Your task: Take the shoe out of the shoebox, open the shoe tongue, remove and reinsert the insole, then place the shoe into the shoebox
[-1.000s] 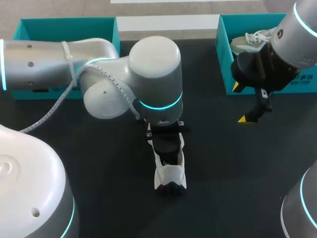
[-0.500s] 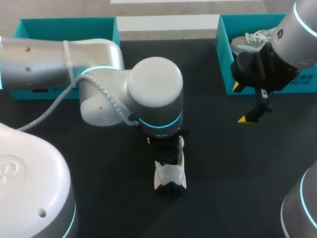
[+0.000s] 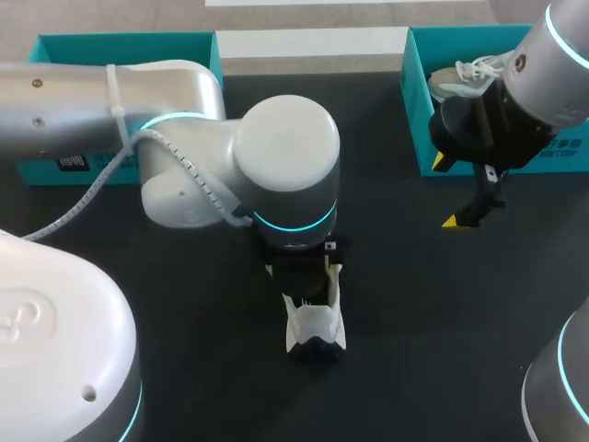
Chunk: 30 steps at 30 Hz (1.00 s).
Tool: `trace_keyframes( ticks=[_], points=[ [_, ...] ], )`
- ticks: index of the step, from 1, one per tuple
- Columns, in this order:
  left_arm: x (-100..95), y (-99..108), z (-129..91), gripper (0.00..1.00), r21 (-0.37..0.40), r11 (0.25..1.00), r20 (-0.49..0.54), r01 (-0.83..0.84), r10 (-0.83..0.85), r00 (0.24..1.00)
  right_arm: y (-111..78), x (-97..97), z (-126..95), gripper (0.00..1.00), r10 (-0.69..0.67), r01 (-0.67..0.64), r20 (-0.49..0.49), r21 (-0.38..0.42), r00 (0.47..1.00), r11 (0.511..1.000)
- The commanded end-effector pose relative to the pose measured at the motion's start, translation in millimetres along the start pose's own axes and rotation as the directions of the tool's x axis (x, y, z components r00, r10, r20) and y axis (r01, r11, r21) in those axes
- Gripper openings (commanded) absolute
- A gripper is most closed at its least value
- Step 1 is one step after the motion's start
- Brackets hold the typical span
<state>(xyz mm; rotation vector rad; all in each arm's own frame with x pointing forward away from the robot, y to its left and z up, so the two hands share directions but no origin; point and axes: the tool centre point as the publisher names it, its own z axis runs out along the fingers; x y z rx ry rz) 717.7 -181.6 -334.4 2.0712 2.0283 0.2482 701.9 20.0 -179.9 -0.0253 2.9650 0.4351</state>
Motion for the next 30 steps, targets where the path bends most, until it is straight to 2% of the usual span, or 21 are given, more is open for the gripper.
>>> trace_keyframes(
  ticks=[1,6,16,21,22,30],
  points=[
    [-0.1,-2.9,3.9,1.0,0.008,1.0,-0.009,-0.009,0.009,1.0,1.6,-1.7,1.7,1.0,0.001,-0.001,-0.003,0.003,1.0,1.0],
    [-1.5,-0.5,2.2,1.0,0.02,1.0,-0.003,-0.009,0.009,1.0,1.6,-1.7,1.7,1.0,0.001,-0.001,-0.003,0.003,1.0,1.0],
    [-6.4,25.0,6.0,1.0,0.01,1.0,-0.015,-0.011,0.012,1.0,1.6,-1.7,1.7,1.0,0.001,-0.001,-0.003,0.003,1.0,1.0],
    [-6.5,32.4,-4.1,1.0,-0.005,1.0,-0.01,-0.03,0.03,1.0,1.6,-1.7,1.7,1.0,0.001,-0.001,-0.003,0.003,1.0,1.0],
    [-6.0,35.9,-8.1,1.0,0.011,0.999,0.006,-0.036,0.036,0.999,1.6,-1.7,1.7,1.0,0.001,-0.001,-0.003,0.003,1.0,1.0],
    [2.2,59.7,-21.2,1.0,-0.028,0.999,0.0,-0.044,0.044,0.999,1.6,-1.7,1.7,1.0,0.001,-0.001,-0.003,0.003,1.0,1.0]
  ],
)
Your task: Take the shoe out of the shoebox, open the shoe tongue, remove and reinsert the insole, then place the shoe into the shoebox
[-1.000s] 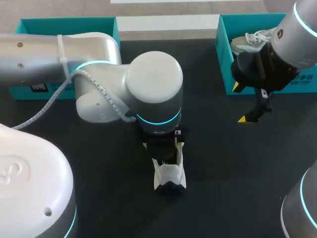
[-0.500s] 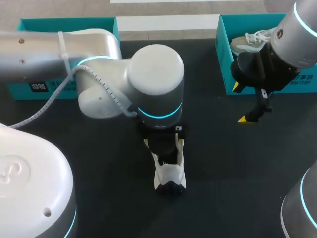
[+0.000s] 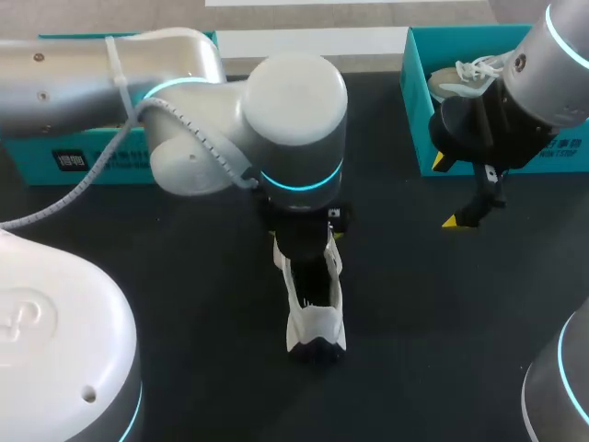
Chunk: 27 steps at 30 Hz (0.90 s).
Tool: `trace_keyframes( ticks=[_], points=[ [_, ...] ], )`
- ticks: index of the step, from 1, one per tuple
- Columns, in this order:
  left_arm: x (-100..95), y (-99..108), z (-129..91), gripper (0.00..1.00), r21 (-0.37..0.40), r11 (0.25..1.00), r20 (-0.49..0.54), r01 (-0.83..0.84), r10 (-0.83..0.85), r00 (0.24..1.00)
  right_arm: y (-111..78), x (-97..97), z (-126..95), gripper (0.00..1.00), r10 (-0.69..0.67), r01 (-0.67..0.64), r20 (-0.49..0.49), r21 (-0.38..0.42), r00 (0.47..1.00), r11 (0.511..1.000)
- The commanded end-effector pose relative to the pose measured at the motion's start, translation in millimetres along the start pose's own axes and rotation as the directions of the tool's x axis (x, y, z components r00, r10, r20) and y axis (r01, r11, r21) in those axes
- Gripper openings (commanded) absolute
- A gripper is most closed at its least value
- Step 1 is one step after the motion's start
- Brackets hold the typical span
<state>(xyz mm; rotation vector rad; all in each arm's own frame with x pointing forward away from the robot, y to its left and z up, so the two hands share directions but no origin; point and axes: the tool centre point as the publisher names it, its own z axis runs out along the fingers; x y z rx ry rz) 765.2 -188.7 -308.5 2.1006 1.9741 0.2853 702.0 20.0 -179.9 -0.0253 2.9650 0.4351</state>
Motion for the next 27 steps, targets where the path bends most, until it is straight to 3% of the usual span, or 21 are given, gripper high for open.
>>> trace_keyframes(
  ticks=[1,9,10,12,17,18,21,27],
  points=[
    [10.9,9.8,-11.3,1.0,-0.002,1.0,0.005,-0.002,0.002,1.0,1.6,-1.7,1.7,1.0,0.001,-0.001,-0.003,0.003,1.0,1.0],
    [12.2,34.2,-11.0,1.0,-0.014,1.0,0.032,-0.001,0.002,0.999,1.6,-1.7,1.7,1.0,0.001,-0.001,-0.003,0.003,1.0,1.0],
    [10.5,35.5,-9.2,0.86,-0.011,1.0,0.031,-0.002,0.003,1.0,1.6,-1.7,1.7,1.0,0.001,-0.001,-0.003,0.003,1.0,1.0],
    [7.4,34.3,-6.4,0.49,-0.012,1.0,0.021,-0.016,0.016,1.0,1.6,-1.7,1.7,1.0,0.001,-0.001,-0.003,0.003,1.0,1.0],
    [5.3,25.1,-4.7,0.34,0.002,0.999,0.026,-0.045,0.045,0.999,1.6,-1.7,1.7,1.0,0.001,-0.001,-0.003,0.003,1.0,1.0],
    [5.6,23.8,-4.3,0.25,0.005,0.999,0.026,-0.046,0.046,0.999,1.6,-1.7,1.7,1.0,0.001,-0.001,-0.003,0.003,1.0,1.0],
    [6.9,19.8,-2.8,0.2,0.015,0.999,0.03,-0.05,0.049,0.998,1.6,-1.7,1.7,1.0,0.001,-0.001,-0.003,0.003,1.0,1.0],
    [10.4,7.6,-6.2,0.22,0.036,0.998,0.048,-0.049,0.048,0.998,1.6,-1.7,1.7,1.0,0.001,-0.001,-0.003,0.003,1.0,1.0]
  ],
)
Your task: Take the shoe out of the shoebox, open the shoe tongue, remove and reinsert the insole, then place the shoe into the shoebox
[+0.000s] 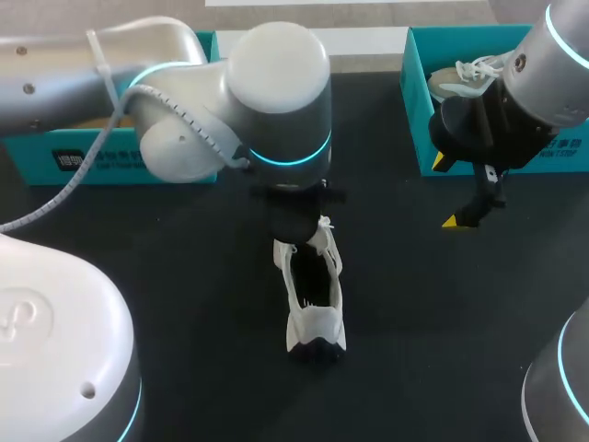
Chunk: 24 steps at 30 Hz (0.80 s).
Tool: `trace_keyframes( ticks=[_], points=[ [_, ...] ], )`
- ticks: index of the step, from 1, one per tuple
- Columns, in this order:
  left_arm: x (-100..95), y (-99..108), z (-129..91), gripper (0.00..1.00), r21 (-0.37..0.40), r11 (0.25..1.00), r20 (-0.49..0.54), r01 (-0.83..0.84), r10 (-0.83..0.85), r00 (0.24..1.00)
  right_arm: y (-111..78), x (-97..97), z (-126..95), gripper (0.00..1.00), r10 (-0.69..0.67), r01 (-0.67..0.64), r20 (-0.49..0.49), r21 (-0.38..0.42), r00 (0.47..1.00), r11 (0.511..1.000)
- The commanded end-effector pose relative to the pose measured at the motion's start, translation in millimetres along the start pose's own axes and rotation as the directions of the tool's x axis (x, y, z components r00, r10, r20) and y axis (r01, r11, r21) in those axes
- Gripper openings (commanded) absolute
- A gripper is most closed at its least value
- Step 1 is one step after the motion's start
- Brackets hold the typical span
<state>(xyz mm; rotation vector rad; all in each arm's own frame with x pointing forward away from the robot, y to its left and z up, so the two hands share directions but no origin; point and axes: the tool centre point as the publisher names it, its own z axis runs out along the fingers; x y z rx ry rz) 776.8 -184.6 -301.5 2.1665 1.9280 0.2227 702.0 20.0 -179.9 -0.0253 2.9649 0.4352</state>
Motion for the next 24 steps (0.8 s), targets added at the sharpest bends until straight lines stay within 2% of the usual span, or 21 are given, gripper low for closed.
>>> trace_keyframes(
  ticks=[1,7,15,24],
  points=[
    [5.8,-7.7,-4.7,0.22,-0.003,1.0,0.02,0.002,-0.002,1.0,1.6,-1.7,1.7,1.0,0.001,-0.001,-0.003,0.003,1.0,1.0],
    [5.3,-17.3,-8.9,0.23,-0.003,1.0,0.031,0.011,-0.011,0.999,1.6,-1.7,1.7,1.0,0.001,-0.001,-0.003,0.003,1.0,1.0],
    [2.9,-30.4,0.9,0.26,0.034,0.999,0.036,0.015,-0.017,0.999,1.6,-1.7,1.7,1.0,0.001,-0.001,-0.003,0.003,1.0,1.0],
    [-3.8,-32.1,3.2,0.33,0.033,0.999,0.042,0.015,-0.016,0.999,1.6,-1.7,1.7,1.0,0.001,-0.001,-0.003,0.003,1.0,1.0]
  ],
)
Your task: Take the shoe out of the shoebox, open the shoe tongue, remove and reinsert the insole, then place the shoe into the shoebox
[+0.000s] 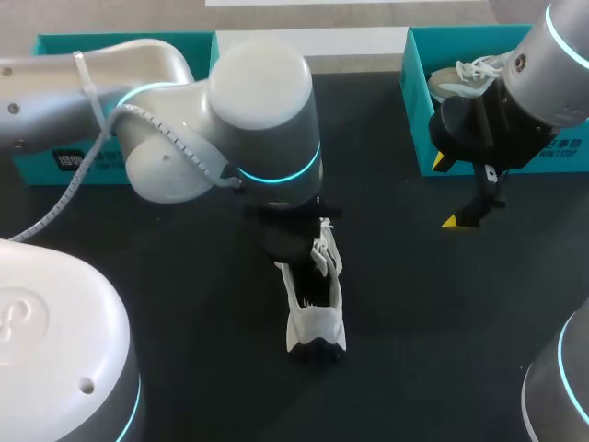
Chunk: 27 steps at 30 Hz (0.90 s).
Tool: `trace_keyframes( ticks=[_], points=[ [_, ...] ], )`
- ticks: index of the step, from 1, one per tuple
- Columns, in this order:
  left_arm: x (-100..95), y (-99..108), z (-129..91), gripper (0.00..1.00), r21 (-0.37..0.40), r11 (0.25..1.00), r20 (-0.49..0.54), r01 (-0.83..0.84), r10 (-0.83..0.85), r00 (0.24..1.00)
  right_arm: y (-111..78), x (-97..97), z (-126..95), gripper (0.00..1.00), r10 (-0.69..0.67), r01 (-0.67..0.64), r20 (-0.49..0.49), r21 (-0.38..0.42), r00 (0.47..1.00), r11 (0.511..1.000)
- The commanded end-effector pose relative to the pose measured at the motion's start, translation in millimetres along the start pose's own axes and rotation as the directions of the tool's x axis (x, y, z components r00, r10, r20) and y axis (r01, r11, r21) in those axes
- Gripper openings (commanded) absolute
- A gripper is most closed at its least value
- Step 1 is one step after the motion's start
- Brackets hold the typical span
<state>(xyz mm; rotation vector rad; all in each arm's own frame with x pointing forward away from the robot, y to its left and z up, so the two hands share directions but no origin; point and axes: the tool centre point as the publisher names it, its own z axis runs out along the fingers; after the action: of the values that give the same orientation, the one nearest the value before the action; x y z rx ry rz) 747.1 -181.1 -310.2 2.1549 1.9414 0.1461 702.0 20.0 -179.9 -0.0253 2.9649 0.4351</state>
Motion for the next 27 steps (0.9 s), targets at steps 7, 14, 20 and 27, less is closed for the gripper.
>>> trace_keyframes(
  ticks=[7,14,20,27],
  points=[
    [-12.5,-13.3,8.6,0.3,0.024,1.0,0.015,-0.013,0.013,1.0,1.6,-1.7,1.7,1.0,0.001,-0.001,-0.003,0.003,1.0,1.0],
    [-10.1,-33.6,9.4,0.28,0.046,0.999,0.011,-0.006,0.006,1.0,1.6,-1.7,1.7,1.0,0.001,-0.001,-0.003,0.003,1.0,1.0],
    [-7.5,-46.0,10.0,0.26,0.055,0.998,-0.001,0.007,-0.007,1.0,1.6,-1.7,1.7,1.0,0.001,-0.001,-0.003,0.003,1.0,1.0],
    [-7.3,-40.1,11.8,0.25,0.071,0.992,-0.014,0.105,-0.104,0.994,1.6,-1.7,1.7,1.0,0.001,-0.001,-0.003,0.003,1.0,1.0]
  ],
)
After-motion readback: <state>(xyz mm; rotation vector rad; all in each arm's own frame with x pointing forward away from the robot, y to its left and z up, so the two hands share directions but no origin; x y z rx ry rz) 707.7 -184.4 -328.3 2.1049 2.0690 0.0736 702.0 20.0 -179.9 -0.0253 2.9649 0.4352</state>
